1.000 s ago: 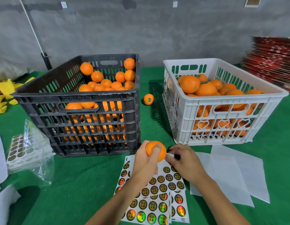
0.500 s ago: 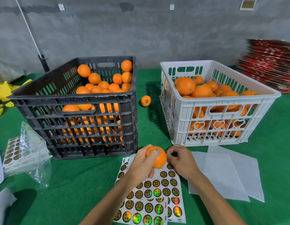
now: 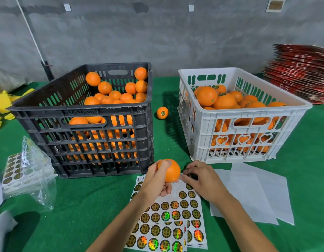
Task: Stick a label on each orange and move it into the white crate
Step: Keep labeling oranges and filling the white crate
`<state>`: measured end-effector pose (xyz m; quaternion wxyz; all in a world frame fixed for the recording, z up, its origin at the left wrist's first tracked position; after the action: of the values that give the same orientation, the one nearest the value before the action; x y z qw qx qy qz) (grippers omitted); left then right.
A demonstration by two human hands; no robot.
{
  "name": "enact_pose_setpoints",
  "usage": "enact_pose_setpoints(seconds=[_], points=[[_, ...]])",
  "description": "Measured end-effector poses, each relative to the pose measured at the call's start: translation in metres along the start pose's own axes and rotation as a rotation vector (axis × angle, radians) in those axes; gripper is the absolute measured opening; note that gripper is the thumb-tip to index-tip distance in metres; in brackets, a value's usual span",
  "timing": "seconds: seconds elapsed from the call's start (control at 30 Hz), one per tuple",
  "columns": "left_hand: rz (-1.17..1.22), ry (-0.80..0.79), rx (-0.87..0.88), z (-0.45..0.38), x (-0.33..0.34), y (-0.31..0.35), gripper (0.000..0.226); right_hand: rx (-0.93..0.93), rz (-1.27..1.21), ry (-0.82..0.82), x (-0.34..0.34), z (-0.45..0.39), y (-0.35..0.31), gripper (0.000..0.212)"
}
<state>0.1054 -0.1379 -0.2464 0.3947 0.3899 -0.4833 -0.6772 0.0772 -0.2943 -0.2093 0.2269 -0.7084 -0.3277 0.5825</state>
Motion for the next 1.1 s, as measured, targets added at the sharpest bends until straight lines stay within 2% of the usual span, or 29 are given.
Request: enact_pose_setpoints(seconds=[0.37, 0.43, 0.53, 0.63, 0.73, 0.87, 1.03, 1.1], points=[[0.035, 0.000, 0.007, 0.001, 0.000, -0.001, 0.062, 0.021, 0.023, 0.035, 0.002, -0.004, 0.001, 0.026], [0.037, 0.001, 0.005, 0.001, 0.000, -0.002, 0.063, 0.027, 0.020, 0.042, 0.000, -0.004, 0.002, 0.031], [0.027, -0.007, 0.010, 0.000, 0.001, -0.002, 0.062, 0.054, 0.024, 0.034, -0.002, -0.002, 0.006, 0.053], [0.020, -0.006, 0.019, 0.000, 0.001, -0.003, 0.057, 0.014, 0.136, 0.016, -0.001, -0.001, 0.002, 0.058], [0.020, -0.002, 0.031, -0.001, 0.000, -0.003, 0.054, -0.026, 0.217, 0.008, -0.002, -0.001, -0.004, 0.056], [0.023, 0.015, 0.028, -0.002, -0.002, -0.004, 0.064, -0.029, 0.235, -0.012, 0.002, -0.002, -0.006, 0.048], [0.036, 0.014, 0.036, -0.002, -0.002, -0.004, 0.074, 0.064, -0.099, 0.112, -0.003, 0.001, 0.007, 0.025], [0.039, 0.008, 0.034, -0.002, -0.003, -0.005, 0.078, 0.064, -0.102, 0.116, -0.003, 0.000, 0.009, 0.022]])
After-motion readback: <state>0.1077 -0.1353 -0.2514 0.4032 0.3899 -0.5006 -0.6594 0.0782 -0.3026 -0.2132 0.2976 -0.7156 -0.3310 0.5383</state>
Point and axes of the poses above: each hand's wrist, its own z-axis away from the middle knuckle, its own x-axis out of the palm, y = z × x, the point moved 10 cm from there along -z, towards the middle knuckle, and after that the axes turned 14 degrees about -z, right-handed, at the moved point
